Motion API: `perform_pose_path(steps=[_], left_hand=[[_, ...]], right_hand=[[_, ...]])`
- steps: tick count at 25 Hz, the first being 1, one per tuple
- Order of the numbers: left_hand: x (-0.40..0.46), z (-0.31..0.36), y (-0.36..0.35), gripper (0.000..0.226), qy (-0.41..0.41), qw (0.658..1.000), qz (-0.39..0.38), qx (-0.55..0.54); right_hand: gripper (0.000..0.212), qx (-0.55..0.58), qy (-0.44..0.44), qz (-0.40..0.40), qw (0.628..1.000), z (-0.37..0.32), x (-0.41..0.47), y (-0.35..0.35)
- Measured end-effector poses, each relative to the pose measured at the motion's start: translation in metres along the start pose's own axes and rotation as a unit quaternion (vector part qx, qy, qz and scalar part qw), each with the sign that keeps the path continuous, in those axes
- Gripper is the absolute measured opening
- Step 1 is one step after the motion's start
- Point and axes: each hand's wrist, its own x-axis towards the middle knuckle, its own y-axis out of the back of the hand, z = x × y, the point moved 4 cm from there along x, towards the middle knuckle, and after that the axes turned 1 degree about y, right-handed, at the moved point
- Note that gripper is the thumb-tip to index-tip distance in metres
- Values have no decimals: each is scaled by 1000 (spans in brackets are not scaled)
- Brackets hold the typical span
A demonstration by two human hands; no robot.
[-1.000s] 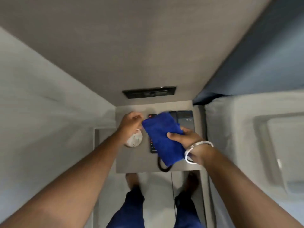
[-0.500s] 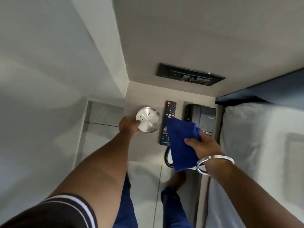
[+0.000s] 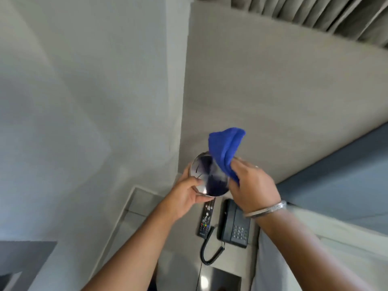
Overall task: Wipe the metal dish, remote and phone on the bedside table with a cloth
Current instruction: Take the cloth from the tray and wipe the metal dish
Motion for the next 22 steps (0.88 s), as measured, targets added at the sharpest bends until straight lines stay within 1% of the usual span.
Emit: perform_pose_path(steps=[2, 3, 5, 6, 8, 10, 12, 14, 16, 18, 19, 20, 22], left_hand=[[-20, 40, -46, 59, -43, 996, -75, -32], [-28, 57, -64, 59, -52, 992, -97, -57], [-44, 83, -94, 61, -56, 980, -149, -121], [-52, 93, -108, 58, -61, 973, -167, -148], [-65, 104, -132, 52, -70, 964, -190, -173], [-76, 114, -149, 52, -81, 963, -201, -158], [-85, 127, -158, 49, -111, 966, -194, -130], [-93, 138, -163, 53, -119, 969, -193, -94], [-98, 142, -166, 58, -101, 973, -196, -62], [-103, 145, -172, 61, -77, 973, -204, -71], [-103, 146, -173, 64, -78, 974, -194, -83], [-102, 146, -173, 67, -82, 975, -186, -89], [-104, 140, -178, 69, -90, 975, -187, -84]], right_hand=[[45, -33, 109, -52, 992, -33, -4, 26], [51, -49, 146, -57, 986, -46, -8, 39], [55, -63, 178, -25, 982, -66, -17, 70], [57, -66, 189, -10, 980, -74, -23, 84], [66, -98, 207, 5, 973, -89, -32, 104], [73, -139, 228, 25, 964, -99, -37, 119], [75, -167, 276, 18, 946, -107, -39, 125], [78, -183, 311, -6, 933, -113, -40, 128], [86, -214, 314, -4, 925, -116, -38, 130], [105, -272, 273, 9, 923, -119, -36, 134], [113, -302, 243, 4, 922, -120, -35, 137], [114, -316, 220, 4, 923, -118, -35, 141], [94, -285, 207, 29, 936, -118, -44, 149]])
